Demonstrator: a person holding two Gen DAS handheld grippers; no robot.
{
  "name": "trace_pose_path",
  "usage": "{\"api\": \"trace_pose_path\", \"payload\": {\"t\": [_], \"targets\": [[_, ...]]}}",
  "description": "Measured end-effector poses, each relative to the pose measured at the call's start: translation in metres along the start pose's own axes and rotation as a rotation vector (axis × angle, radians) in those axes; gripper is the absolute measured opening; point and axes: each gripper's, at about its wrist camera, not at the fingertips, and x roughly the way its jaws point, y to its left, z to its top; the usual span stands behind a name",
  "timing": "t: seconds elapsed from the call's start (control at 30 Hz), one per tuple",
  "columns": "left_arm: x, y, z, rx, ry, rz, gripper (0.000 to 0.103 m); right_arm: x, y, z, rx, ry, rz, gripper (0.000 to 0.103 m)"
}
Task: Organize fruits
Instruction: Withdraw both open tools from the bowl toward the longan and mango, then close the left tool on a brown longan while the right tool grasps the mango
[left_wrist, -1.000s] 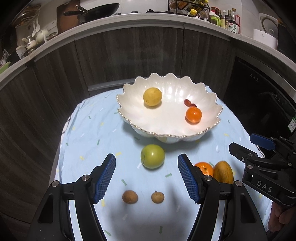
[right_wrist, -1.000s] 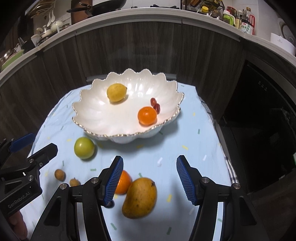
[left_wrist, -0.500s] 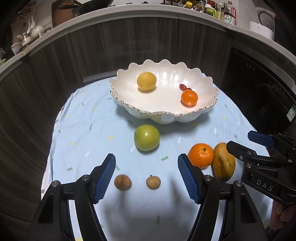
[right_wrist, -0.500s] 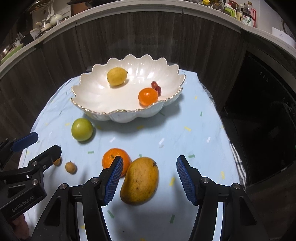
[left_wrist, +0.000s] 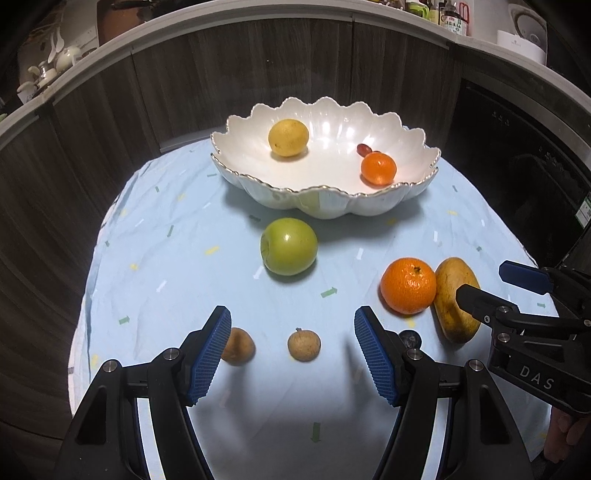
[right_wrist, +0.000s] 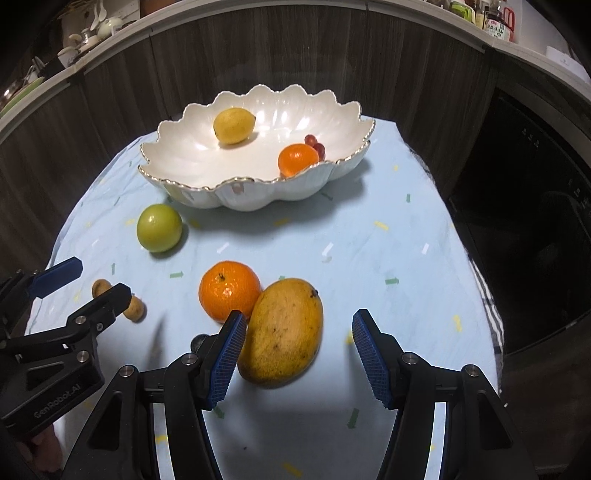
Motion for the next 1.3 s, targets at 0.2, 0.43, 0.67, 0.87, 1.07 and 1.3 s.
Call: {"api": "trace_pose_path", "payload": {"t": [0.2, 0.43, 0.67, 0.87, 1.07, 1.3], "targets": [[0.009, -0.001, -0.005, -0.003, 0.016, -0.011, 0.068, 0.008, 0.0, -0.003, 0.004, 0.023, 0.005, 0.061], [0.018, -0.001, -0.008, -0.01, 0.036, -0.015, 0.068, 0.016, 0.0, -0.004, 0.012, 0.038, 0.015, 0.062], [0.023, -0.003, -0.008, 0.001, 0.026, -0.019, 0.068, 0.023, 0.002, -0.004, 0.027, 0.064, 0.038, 0.062], [0.025, -0.006, -0.009, 0.005, 0.025, -0.032, 0.064, 0.026, 0.001, -0.005, 0.045, 0.074, 0.046, 0.062], [0.029, -0.012, -0.011, 0.029, 0.028, -0.026, 0.056, 0.028, 0.001, -0.005, 0.048, 0.075, 0.048, 0.062], [0.039, -0.005, -0.015, -0.009, 0.07, -0.035, 0.042, 0.034, 0.004, -0.006, 0.035, 0.088, 0.042, 0.062]]}}
